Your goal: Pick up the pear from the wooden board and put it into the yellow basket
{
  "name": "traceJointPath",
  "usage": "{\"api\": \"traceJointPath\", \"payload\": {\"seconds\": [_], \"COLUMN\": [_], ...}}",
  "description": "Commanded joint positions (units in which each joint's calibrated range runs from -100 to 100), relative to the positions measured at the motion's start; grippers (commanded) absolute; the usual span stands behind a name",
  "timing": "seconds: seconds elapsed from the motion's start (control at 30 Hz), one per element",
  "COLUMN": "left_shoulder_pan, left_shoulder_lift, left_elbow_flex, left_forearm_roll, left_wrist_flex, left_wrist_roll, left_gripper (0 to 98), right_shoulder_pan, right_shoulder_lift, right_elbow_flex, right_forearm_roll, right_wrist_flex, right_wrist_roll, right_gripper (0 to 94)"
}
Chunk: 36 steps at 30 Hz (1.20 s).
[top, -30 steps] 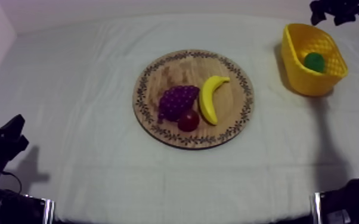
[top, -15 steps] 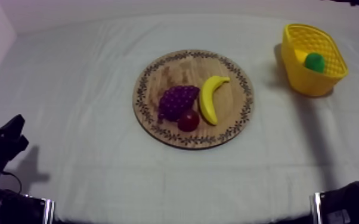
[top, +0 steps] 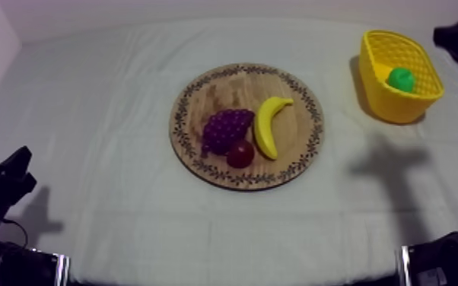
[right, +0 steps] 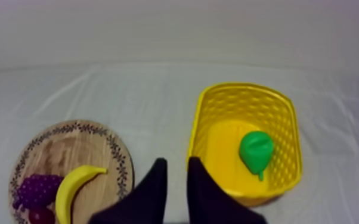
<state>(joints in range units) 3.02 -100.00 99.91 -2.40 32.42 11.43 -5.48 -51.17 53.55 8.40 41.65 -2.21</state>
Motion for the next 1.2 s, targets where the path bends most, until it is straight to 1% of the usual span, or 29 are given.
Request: {"api": "traceJointPath", "payload": {"seconds": [0.0, 0.2, 0.3, 0.43, 0.5, 0.53, 0.67, 0.73, 0.8, 0.87, 1.03, 1.1, 1.17], "left_shoulder_pan": [-0.01, -0.01, -0.01, -0.01, -0.01, -0.01, -0.01, -0.01, -0.01, -0.01, -0.01, -0.01, -0.01], "left_shoulder_lift": [0.00, 0.00, 0.00, 0.00, 0.00, 0.00, 0.00, 0.00, 0.00, 0.00, 0.00, 0.00, 0.00], "left_elbow_flex": [-0.02, -0.02, -0.02, -0.02, -0.02, -0.02, -0.02, -0.02, -0.02, -0.02, -0.02, -0.02, -0.02], "left_forearm_roll": [-0.02, -0.02, -0.02, -0.02, -0.02, -0.02, -0.02, -0.02, -0.02, -0.02, -0.02, -0.02, -0.02], "left_wrist_flex": [0.00, 0.00, 0.00, 0.00, 0.00, 0.00, 0.00, 0.00, 0.00, 0.00, 0.00, 0.00, 0.00], "left_wrist_roll": [0.02, 0.02, 0.00, 0.02, 0.02, 0.02, -0.01, 0.01, 0.00, 0.00, 0.00, 0.01, 0.00], "left_gripper": [0.1, 0.1, 0.1, 0.1, 0.1, 0.1, 0.1, 0.1, 0.1, 0.1, 0.1, 0.1, 0.1], "right_shoulder_pan": [0.19, 0.91, 1.53, 2.32, 2.74, 2.87, 2.80, 2.80, 2.88, 2.99, 3.08, 3.09, 3.10], "right_shoulder_lift": [-10.48, -24.05, -29.52, -36.41, -39.19, -40.32, -43.44, -44.02, -44.31, -44.45, -44.56, -44.57, -44.58], "right_elbow_flex": [10.09, 24.56, 30.06, 35.95, 39.06, 40.54, 43.44, 43.97, 44.84, 45.55, 46.11, 46.17, 46.20], "right_forearm_roll": [-1.76, -6.90, -10.51, -13.40, -15.06, -15.08, -13.30, -12.56, -11.43, -10.54, -9.75, -9.67, -9.63], "right_wrist_flex": [-1.40, -5.39, -5.48, -4.09, -3.97, -3.92, -1.81, -1.10, -1.90, -2.97, -3.69, -3.76, -3.80], "right_wrist_roll": [1.36, 3.24, 5.18, 5.58, 6.54, 6.29, 3.57, 3.14, 3.24, 4.97, 12.19, 13.77, 14.31], "right_gripper": [4.0, 0.9, 0.6, 0.5, 0.4, 0.4, 0.3, 0.3, 0.3, 0.3, 0.3, 0.3, 0.3]}}
